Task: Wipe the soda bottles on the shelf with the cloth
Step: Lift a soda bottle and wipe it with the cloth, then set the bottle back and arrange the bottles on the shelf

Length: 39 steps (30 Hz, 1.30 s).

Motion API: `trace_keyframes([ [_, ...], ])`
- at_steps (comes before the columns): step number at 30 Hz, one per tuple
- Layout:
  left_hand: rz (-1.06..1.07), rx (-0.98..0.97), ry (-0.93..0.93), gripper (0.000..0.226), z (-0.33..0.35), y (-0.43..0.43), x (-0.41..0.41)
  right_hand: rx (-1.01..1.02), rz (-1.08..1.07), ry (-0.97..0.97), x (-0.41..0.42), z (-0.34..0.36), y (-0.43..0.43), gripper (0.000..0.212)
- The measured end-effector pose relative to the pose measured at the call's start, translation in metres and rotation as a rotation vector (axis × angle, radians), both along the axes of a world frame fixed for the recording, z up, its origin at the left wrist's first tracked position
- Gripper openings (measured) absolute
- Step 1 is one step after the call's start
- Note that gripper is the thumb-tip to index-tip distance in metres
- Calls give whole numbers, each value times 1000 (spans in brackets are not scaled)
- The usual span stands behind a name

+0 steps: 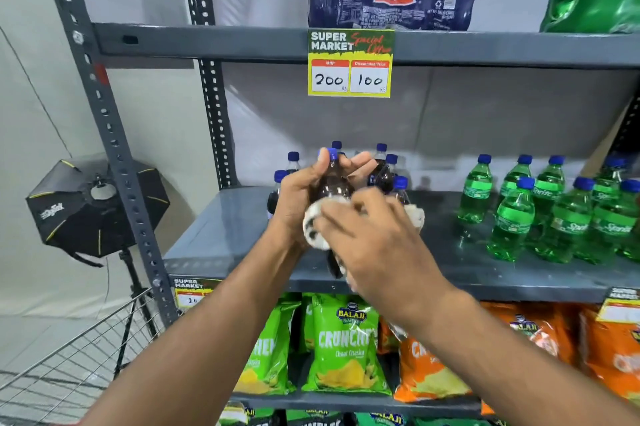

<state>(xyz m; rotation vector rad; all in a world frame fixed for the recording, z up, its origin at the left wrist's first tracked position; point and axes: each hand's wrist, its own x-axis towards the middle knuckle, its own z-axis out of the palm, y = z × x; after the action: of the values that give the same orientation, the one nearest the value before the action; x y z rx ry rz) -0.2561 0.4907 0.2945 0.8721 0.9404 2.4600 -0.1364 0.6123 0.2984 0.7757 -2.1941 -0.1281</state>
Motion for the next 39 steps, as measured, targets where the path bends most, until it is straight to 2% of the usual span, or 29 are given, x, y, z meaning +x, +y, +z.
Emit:
trace_keyframes([
  [2, 14, 20, 11, 30, 1, -3, -3, 60, 36, -27, 7, -23, 5, 26],
  [4, 30, 3, 21, 32, 2, -6, -4, 95, 57, -56, 11, -44, 10, 30],
  [7, 14, -1, 24, 33, 2, -7, -4, 45, 97, -73, 11, -51, 15, 38],
  [13, -17, 2, 72, 31, 3, 1, 1, -503, 249, -37, -12, -5, 8, 47],
  [15, -31, 55, 70, 32, 4, 3, 3, -585, 262, -34, -14, -6, 6, 49],
  [19, -46, 140, 53, 37, 4, -2, -1, -568, 269, -113, 0, -43, 15, 56],
  [24, -47, 110, 124, 32, 4, -7, -6, -437, 251, -202, 12, -80, 25, 55],
  [30, 61, -50, 208, 35, 5, 4, -10, -586, 244, -134, -2, -61, 22, 49],
  [34, 351, -364, 324, 33, 6, 2, -16, -665, 248, -107, -1, -67, 32, 46],
  [39, 477, -633, 470, 23, 5, -2, -29, -766, 197, -167, 12, -96, 56, 42],
])
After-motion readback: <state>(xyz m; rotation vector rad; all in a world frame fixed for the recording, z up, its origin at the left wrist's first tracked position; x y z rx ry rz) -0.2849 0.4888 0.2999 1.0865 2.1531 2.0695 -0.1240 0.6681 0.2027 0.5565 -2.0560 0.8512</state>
